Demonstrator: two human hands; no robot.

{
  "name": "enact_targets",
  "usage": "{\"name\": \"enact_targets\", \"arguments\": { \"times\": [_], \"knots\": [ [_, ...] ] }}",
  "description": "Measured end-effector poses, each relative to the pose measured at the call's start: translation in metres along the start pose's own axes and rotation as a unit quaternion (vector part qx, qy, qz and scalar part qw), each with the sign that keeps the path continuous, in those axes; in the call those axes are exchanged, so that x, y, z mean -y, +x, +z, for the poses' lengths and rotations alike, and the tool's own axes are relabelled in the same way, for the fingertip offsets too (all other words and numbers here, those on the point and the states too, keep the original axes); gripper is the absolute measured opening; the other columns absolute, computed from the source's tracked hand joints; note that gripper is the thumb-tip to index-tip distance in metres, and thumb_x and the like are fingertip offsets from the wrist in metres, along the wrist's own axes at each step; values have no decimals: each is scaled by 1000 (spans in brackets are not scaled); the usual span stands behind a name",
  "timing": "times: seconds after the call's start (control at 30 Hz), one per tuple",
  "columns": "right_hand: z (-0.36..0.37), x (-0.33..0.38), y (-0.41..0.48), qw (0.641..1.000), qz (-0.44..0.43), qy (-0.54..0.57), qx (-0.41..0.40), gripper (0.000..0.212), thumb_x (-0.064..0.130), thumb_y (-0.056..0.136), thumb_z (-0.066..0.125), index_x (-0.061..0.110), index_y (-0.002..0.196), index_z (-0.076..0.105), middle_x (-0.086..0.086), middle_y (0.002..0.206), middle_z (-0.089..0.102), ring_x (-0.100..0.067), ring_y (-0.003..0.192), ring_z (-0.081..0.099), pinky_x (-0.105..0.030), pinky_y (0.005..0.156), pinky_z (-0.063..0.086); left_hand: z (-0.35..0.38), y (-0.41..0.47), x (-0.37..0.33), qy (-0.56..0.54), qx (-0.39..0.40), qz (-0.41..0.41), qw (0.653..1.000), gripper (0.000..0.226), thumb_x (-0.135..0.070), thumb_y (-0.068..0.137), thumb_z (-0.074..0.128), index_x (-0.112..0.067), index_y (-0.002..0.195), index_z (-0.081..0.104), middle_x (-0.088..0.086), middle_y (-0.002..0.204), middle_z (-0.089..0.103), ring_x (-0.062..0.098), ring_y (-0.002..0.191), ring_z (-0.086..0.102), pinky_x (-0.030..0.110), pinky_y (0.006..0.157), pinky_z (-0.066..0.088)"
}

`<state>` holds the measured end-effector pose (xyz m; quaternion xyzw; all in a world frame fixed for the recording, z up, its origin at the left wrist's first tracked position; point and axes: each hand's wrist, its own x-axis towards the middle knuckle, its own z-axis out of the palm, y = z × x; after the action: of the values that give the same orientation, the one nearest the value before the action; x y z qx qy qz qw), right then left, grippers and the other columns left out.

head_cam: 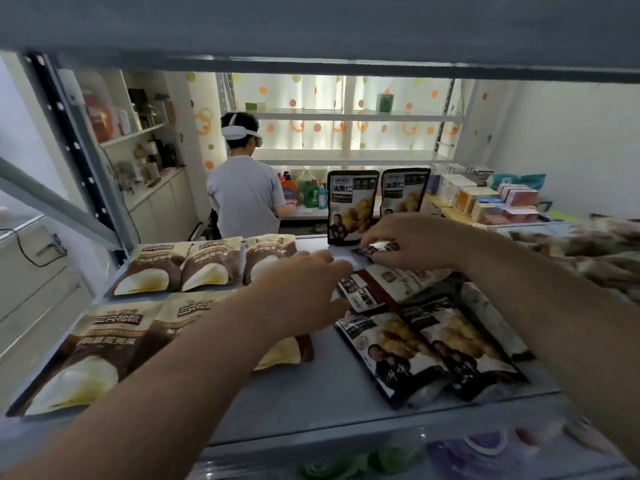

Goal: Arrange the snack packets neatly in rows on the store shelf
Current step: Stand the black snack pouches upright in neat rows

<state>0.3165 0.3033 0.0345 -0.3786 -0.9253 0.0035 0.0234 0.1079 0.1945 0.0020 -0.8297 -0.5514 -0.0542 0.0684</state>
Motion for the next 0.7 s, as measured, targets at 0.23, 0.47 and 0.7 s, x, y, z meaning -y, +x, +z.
{"name": "enact_targets", "arguments": {
  "times": [0.23,0.47,0.7],
  "knots": [
    [-9,-82,-52,994,91,27,-59,30,32,96,54,31,124,64,3,127,62,-14,109,56,-35,91,45,-3,59,-44,-51,23,-12,998,61,-63,88,50,-33,140,41,-3,133,51,18,113,55,39,86,52],
    [0,-136,-81,987,145,46,58,48,65,86,58,38,125,60,9,133,50,-12,117,48,-32,96,41,3,105,-87,-28,40,-41,998,70,-71,76,56,-34,134,39,-6,123,49,18,107,54,42,85,53],
    [13,-153,-63,986,123,27,106,54,71,66,72,39,104,50,10,117,49,-14,101,49,-38,82,48,8,127,-100,-16,64,-76,995,61,-58,71,70,-31,115,39,-7,113,52,18,99,56,40,77,54]
  ]
}}
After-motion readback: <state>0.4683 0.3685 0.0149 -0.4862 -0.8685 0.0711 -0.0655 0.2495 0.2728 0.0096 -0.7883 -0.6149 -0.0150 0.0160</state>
